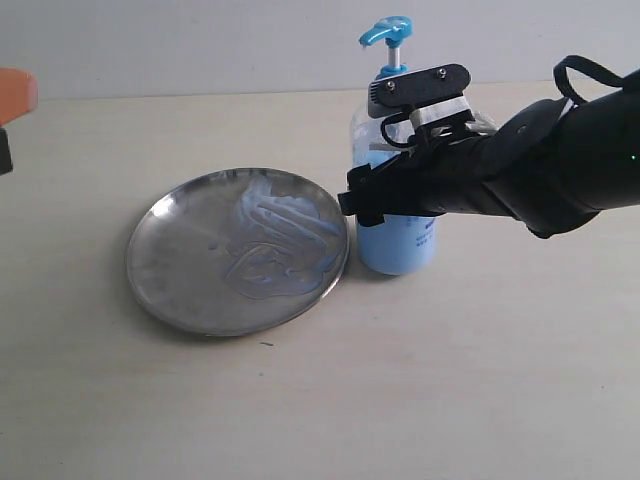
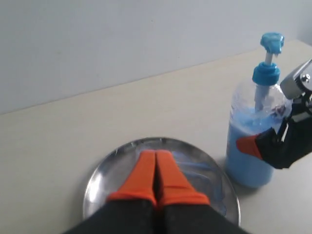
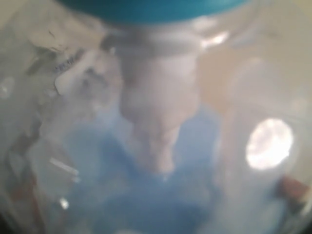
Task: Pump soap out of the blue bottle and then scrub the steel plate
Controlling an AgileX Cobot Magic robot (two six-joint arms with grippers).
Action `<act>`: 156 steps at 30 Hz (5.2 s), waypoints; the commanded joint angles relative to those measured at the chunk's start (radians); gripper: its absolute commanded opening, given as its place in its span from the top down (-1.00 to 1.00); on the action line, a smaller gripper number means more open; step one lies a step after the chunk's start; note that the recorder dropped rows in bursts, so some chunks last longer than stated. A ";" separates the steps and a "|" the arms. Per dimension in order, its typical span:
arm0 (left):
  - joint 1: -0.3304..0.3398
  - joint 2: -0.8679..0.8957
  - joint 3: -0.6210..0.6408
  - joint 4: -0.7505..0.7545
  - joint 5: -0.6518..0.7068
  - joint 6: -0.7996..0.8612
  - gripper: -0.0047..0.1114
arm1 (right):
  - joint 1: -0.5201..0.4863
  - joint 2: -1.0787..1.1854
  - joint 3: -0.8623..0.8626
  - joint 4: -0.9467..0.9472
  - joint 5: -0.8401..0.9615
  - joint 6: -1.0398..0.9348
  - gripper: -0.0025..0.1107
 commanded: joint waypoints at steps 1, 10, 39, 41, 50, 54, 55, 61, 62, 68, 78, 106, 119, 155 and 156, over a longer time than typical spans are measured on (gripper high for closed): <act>-0.007 0.020 -0.019 -0.005 -0.119 -0.006 0.92 | -0.001 -0.017 -0.013 -0.020 -0.036 -0.004 0.96; -0.007 0.023 -0.019 -0.005 -0.241 -0.006 0.92 | -0.001 -0.017 -0.013 -0.044 -0.038 -0.004 0.96; -0.268 0.562 -0.495 -0.011 0.007 0.154 0.92 | -0.001 0.015 -0.015 -0.003 -0.042 0.057 0.96; -0.268 0.569 -0.495 -0.011 -0.001 0.154 0.92 | -0.001 0.038 -0.015 0.013 -0.042 0.050 0.96; -0.268 0.583 -0.526 -0.045 -0.013 0.158 0.92 | -0.001 0.037 -0.015 0.009 -0.101 0.007 0.96; -0.268 0.583 -0.546 -0.045 0.001 0.174 0.92 | 0.052 0.020 -0.015 0.077 -0.180 -0.101 0.96; -0.268 0.583 -0.546 -0.045 0.001 0.174 0.92 | 0.066 0.020 -0.015 0.091 -0.197 -0.126 0.96; -0.268 0.585 -0.546 -0.045 0.017 0.176 0.92 | 0.105 0.020 -0.046 0.265 -0.267 -0.268 0.96; -0.268 0.585 -0.546 -0.045 0.024 0.176 0.92 | 0.105 0.020 -0.057 0.305 -0.278 -0.310 0.96; -0.268 0.585 -0.546 -0.045 0.045 0.180 0.92 | 0.105 0.020 -0.114 0.444 -0.287 -0.458 0.96; -0.268 0.585 -0.546 -0.118 0.064 0.293 0.92 | 0.105 0.093 -0.119 0.486 -0.277 -0.494 0.96; -0.207 0.778 -0.749 -0.536 0.254 0.890 0.92 | 0.112 0.102 -0.119 0.504 -0.248 -0.508 0.96; -0.207 0.779 -0.751 -0.536 0.259 0.901 0.92 | 0.139 0.102 -0.119 0.524 -0.244 -0.512 0.96; -0.150 0.837 -0.758 -0.496 0.240 0.916 0.92 | 0.139 0.102 -0.119 0.560 -0.187 -0.563 0.96; -0.150 0.837 -0.758 -0.496 0.243 0.916 0.92 | 0.139 0.102 -0.119 0.560 -0.187 -0.563 0.96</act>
